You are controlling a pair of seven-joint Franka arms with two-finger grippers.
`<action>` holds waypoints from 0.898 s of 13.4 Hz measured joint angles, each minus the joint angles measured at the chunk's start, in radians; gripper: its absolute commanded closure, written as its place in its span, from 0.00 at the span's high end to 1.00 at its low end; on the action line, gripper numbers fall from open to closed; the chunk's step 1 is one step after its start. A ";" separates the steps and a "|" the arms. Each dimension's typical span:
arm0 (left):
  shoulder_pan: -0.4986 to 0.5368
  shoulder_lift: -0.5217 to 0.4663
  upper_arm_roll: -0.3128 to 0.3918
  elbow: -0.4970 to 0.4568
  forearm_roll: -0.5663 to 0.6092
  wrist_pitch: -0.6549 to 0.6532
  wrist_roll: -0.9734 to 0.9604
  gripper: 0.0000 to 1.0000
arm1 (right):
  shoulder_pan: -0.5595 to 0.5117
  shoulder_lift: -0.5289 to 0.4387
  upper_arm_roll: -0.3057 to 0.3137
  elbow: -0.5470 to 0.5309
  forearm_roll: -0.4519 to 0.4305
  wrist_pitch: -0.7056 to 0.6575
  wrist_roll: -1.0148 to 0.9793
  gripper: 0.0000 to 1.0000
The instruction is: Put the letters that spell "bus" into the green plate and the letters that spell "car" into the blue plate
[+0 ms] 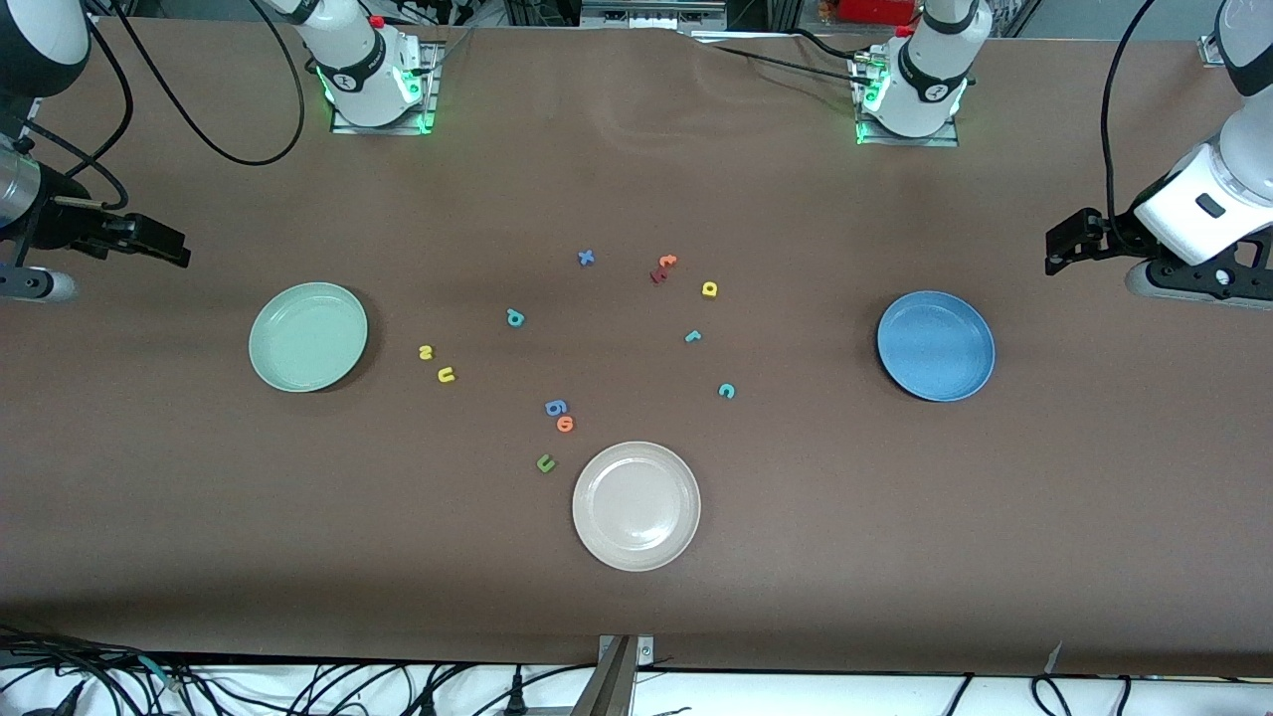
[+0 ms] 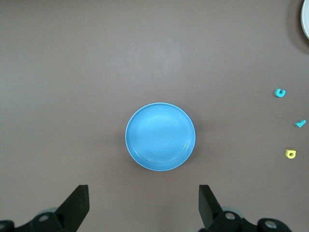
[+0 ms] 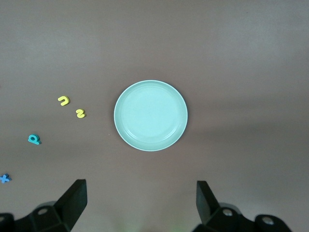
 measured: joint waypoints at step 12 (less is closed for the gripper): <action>0.000 0.013 0.000 0.000 0.000 0.002 0.000 1.00 | 0.001 0.001 0.014 0.014 0.002 -0.002 0.059 1.00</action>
